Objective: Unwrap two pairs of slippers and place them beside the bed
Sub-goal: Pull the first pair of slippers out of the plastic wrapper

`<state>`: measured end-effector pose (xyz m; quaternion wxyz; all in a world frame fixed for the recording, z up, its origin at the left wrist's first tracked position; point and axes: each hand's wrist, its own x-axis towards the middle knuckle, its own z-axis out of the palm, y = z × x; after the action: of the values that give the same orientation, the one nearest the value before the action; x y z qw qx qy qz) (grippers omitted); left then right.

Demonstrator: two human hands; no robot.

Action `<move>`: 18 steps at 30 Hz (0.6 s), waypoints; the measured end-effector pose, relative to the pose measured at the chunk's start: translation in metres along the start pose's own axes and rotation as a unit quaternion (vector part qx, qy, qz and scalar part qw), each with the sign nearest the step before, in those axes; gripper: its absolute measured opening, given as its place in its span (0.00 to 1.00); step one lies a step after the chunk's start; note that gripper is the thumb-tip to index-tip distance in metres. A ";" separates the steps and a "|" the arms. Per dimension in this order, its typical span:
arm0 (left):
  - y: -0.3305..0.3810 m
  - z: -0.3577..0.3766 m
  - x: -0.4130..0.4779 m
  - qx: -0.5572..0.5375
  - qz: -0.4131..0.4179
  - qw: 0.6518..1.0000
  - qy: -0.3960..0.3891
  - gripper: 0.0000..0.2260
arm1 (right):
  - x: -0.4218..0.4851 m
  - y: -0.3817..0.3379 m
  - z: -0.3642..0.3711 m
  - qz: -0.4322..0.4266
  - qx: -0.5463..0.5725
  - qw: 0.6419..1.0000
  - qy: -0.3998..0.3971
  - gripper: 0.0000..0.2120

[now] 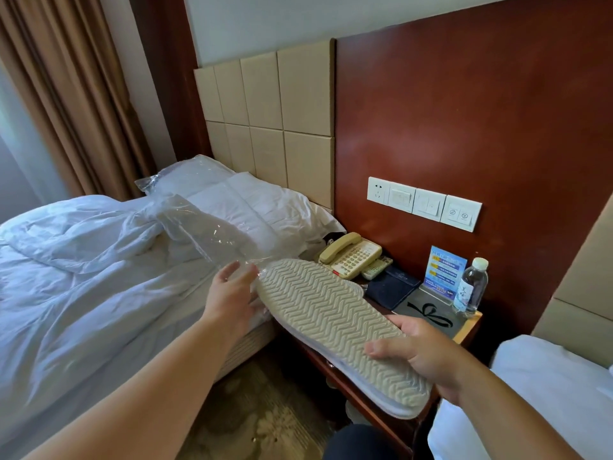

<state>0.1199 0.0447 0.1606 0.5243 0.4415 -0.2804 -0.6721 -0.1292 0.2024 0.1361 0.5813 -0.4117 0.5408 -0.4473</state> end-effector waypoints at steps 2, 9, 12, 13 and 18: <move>-0.004 0.000 0.009 0.013 0.012 1.000 0.011 0.22 | -0.005 0.002 -0.015 0.010 0.009 1.000 0.006 0.26; -0.043 0.017 0.023 0.097 -0.011 0.995 0.011 0.21 | -0.011 0.006 -0.050 0.002 0.113 0.993 0.040 0.31; -0.073 0.033 0.022 0.173 -0.052 0.982 -0.056 0.19 | -0.004 0.009 -0.055 -0.013 0.161 0.984 0.073 0.25; -0.085 0.038 0.021 0.196 -0.067 0.975 -0.080 0.18 | -0.001 0.010 -0.058 -0.014 0.179 0.980 0.086 0.21; -0.150 0.054 0.023 0.325 -0.138 0.922 -0.156 0.20 | 0.010 0.029 -0.078 -0.004 0.264 0.952 0.157 0.12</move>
<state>0.0017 0.0619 0.0527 0.2037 0.5119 -0.4980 -0.6697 -0.2043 0.2008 0.0999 0.5753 -0.1706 0.4862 -0.6353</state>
